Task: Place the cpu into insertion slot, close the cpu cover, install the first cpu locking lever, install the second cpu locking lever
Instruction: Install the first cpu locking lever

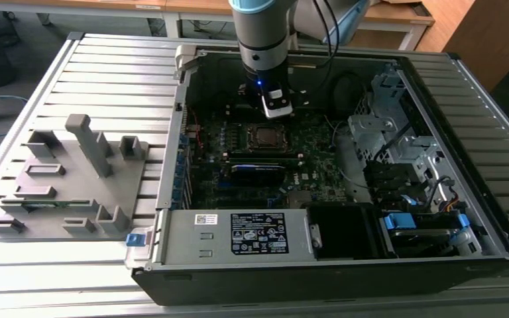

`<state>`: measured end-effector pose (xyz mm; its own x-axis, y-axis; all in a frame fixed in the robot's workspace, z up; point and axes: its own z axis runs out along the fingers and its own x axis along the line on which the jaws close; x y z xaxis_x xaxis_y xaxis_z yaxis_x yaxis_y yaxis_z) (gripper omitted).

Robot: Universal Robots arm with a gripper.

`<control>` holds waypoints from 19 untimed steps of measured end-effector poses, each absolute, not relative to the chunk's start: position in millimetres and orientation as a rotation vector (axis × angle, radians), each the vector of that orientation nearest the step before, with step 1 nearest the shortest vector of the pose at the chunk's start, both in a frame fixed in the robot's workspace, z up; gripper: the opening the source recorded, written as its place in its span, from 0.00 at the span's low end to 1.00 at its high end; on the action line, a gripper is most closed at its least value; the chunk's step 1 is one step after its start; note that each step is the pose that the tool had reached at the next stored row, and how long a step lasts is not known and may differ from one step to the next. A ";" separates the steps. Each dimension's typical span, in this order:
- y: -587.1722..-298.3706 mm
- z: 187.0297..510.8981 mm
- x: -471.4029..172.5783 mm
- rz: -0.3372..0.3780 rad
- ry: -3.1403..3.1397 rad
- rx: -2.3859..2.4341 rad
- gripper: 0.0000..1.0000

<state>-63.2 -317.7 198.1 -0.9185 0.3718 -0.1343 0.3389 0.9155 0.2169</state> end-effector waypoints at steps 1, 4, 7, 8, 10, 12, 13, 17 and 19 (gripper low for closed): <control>-317.7 198.1 -63.2 0.283 2.904 0.543 0.11; -317.7 198.1 -63.2 0.283 2.904 0.543 0.11; -316.7 198.0 -63.2 0.283 2.904 0.543 0.11; -315.9 198.1 -63.2 0.283 2.904 0.543 0.11; -314.4 198.1 -63.2 0.283 2.904 0.543 0.11; -313.5 198.1 -63.2 0.284 2.904 0.543 0.11; -313.4 198.1 -63.2 0.284 2.904 0.543 0.11; -313.3 197.3 -63.2 0.289 2.897 0.541 0.11; -313.4 196.7 -63.2 0.291 2.888 0.539 0.11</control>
